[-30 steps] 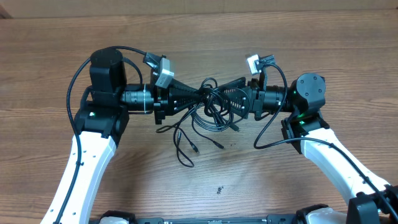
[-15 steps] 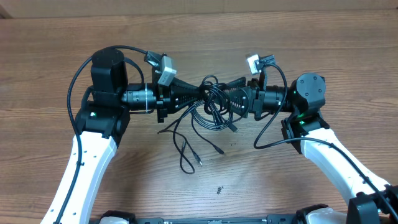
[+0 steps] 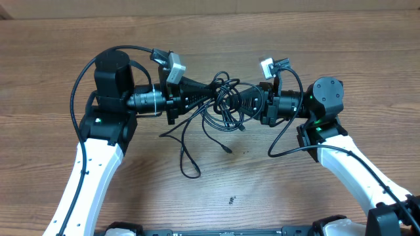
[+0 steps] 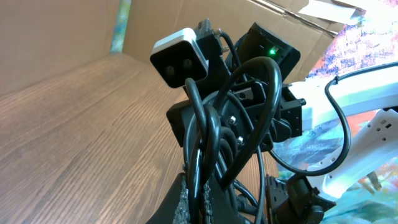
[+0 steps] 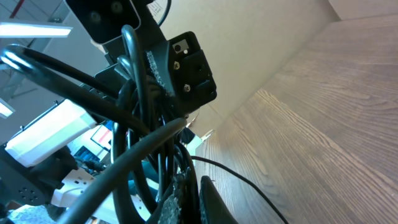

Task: Untangle cables

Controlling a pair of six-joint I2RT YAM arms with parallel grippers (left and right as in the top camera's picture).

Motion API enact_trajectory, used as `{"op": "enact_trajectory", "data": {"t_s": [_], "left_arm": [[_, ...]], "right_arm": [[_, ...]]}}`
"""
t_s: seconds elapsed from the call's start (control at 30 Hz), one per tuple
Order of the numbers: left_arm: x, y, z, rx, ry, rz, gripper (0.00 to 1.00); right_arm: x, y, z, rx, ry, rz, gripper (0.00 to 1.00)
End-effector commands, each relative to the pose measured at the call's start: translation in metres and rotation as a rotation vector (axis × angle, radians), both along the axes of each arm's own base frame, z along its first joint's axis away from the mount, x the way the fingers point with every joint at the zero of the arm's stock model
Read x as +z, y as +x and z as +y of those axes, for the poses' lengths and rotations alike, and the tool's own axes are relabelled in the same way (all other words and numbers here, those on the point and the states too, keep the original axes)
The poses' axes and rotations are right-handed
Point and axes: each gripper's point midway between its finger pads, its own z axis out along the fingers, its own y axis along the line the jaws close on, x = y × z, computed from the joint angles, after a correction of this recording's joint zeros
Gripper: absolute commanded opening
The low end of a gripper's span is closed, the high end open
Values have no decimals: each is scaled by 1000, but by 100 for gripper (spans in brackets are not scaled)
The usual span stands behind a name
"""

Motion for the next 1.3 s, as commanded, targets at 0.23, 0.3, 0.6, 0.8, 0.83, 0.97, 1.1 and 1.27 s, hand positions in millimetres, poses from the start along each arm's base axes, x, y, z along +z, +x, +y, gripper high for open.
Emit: {"op": "enact_trajectory", "data": {"t_s": [0.23,0.3,0.6,0.8,0.83,0.97,1.1,1.27], "left_arm": [[-15,22,39,157,24,130,4],[-15,23,49,168,12,148,4],[-7,17,63,131,-39,152,4],[-4,13,61,104,-51,149,4],[-4,13,61,104,-50,149,4],[-4,12,60,99,-52,148,4],[-4,11,57,87,-51,144,4],[2,4,38,25,-48,95,4]], "right_arm": [[6,19,-38,-68,1,29,4],[5,25,-49,-97,0,34,4],[-15,46,-87,-204,-14,194,4],[-16,43,-89,-185,-18,199,21],[-16,43,-89,-185,-18,199,34],[-16,40,-88,-171,-19,199,46],[-16,37,-85,-149,-21,199,46],[-16,26,-64,-90,-27,198,42]]}}
